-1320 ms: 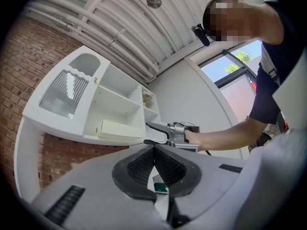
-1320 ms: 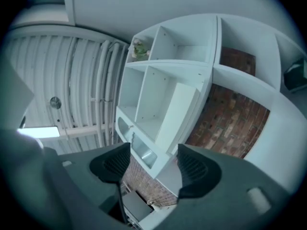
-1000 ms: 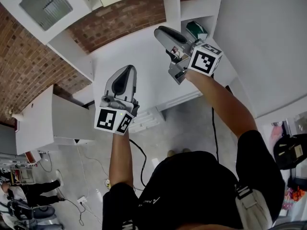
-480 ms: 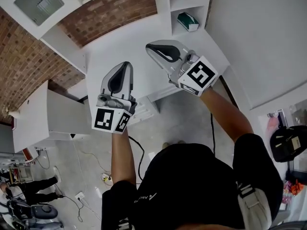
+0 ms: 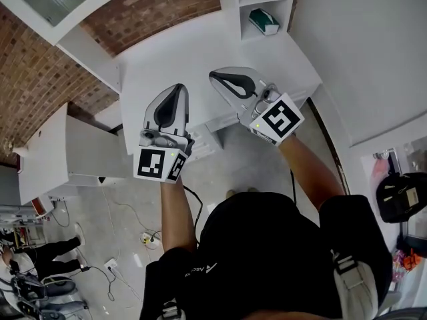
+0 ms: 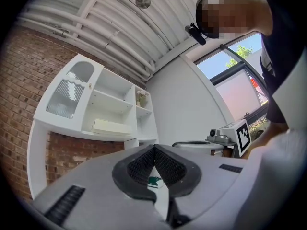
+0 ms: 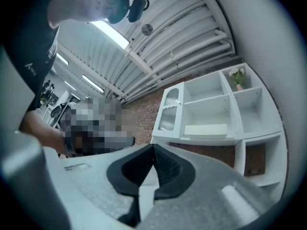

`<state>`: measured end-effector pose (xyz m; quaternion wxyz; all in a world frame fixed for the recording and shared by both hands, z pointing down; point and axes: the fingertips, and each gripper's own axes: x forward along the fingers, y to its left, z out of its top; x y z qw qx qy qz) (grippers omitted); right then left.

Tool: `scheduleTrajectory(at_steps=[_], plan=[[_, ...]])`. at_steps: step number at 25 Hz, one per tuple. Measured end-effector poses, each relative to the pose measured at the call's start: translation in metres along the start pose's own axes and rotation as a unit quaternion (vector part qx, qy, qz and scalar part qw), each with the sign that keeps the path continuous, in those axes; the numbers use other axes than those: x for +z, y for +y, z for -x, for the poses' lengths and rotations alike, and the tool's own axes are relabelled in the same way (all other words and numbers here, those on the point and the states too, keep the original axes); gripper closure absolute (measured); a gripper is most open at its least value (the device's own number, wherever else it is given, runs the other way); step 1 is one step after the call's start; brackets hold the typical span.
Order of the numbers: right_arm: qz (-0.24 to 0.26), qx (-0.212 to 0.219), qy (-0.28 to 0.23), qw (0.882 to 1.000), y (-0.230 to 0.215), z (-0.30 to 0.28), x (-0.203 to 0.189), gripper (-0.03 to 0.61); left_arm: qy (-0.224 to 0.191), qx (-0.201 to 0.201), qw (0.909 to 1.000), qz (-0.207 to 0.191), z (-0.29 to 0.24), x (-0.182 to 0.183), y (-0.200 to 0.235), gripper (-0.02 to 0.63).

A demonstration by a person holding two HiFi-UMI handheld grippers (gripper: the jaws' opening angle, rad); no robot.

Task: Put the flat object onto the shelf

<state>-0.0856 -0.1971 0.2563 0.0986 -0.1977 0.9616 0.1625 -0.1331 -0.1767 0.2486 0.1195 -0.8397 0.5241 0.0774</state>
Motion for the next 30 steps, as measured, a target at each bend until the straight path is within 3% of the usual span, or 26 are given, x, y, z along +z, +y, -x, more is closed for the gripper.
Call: scheduleTrajectory(at_steps=[9,30], plan=[[-0.026,-0.026,0.008,0.999,-0.007,0.018,-0.012,0.580,0.001,-0.004,0.9999,0.011,0.000,-0.005,-0.003,0.616],[-0.018,-0.017,0.000,1.000,-0.002,0.022,0.001,0.580,-0.008,0.005,0.9998,0.015,0.011,0.003,-0.009,0.615]])
